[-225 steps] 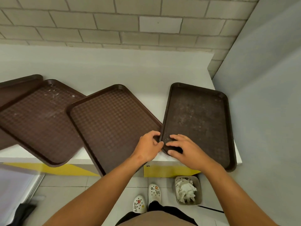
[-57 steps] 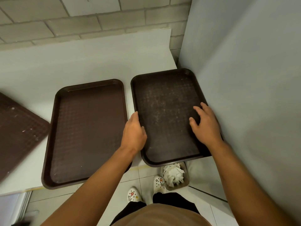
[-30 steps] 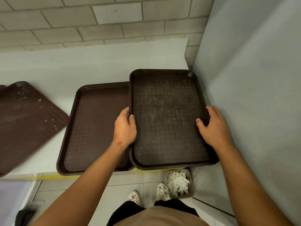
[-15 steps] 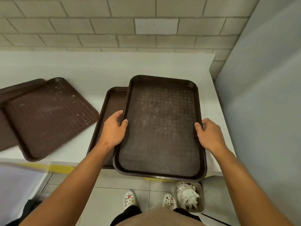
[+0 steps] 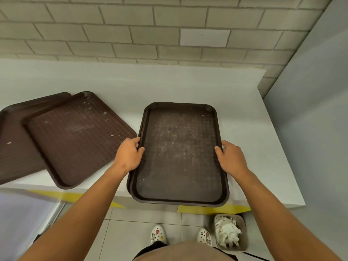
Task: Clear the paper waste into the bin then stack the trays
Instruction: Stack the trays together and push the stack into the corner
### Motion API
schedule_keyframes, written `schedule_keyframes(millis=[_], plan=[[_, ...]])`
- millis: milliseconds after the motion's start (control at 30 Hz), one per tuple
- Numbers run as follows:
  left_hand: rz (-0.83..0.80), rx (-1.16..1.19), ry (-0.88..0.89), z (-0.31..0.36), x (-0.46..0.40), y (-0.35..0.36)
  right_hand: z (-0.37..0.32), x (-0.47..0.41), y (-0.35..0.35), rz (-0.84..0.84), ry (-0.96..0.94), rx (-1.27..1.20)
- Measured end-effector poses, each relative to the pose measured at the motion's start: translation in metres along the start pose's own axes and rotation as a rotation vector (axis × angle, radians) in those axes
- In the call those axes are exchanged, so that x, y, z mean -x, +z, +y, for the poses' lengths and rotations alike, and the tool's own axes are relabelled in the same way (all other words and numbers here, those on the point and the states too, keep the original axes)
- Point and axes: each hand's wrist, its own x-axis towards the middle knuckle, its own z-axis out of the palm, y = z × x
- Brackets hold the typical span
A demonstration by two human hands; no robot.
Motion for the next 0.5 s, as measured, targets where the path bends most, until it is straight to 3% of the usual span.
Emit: schedule_keyframes(millis=[500], plan=[[0.054, -0.033, 0.019, -0.034, -0.006, 0.009, -0.014, 0.001, 0.026, 0.068, 0.033, 0.055]])
